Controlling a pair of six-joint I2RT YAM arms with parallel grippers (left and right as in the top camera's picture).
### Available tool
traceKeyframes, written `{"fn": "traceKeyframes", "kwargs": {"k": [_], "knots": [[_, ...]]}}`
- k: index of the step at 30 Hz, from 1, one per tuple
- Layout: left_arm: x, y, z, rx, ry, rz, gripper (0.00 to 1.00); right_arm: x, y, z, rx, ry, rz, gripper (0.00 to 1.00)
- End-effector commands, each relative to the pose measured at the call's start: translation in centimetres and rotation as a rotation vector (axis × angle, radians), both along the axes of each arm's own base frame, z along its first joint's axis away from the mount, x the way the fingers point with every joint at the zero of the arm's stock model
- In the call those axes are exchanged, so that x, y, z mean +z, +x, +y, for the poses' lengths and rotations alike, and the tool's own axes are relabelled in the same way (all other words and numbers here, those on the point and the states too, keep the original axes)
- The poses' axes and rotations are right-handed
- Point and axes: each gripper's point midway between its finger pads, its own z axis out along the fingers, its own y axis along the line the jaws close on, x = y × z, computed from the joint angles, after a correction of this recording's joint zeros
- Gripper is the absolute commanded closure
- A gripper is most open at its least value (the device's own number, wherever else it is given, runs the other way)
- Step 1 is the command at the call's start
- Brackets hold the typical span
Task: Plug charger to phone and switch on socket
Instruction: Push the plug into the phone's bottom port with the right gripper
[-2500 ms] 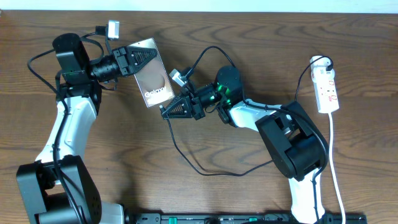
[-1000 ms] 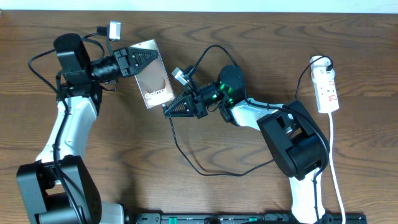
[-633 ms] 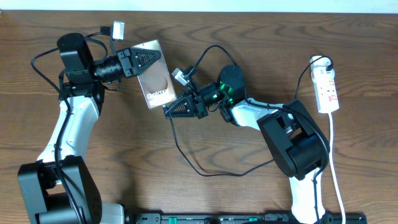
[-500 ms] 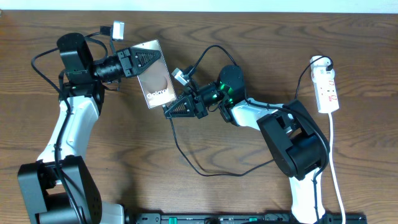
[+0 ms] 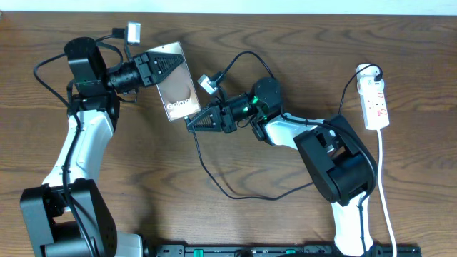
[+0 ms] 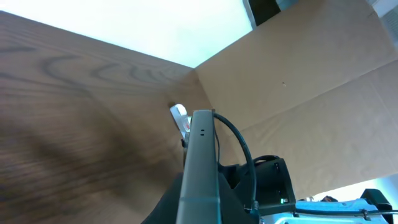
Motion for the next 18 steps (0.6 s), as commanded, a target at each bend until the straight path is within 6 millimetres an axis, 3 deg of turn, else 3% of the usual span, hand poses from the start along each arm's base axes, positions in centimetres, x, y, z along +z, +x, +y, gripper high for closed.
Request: {"fn": "traceKeyframes", "kwargs": {"k": [1, 18], "knots": [[1.3, -1.1, -1.0, -0.062, -0.004, -0.045, 0.92, 2.1, 3.3, 0.8, -0.183, 0.063, 0.019, 0.99], [1.2, -0.8, -0.8, -0.043, -0.002, -0.037, 0.93, 2.8, 5.6, 1.1, -0.314, 0.092, 0.077, 0.99]]}}
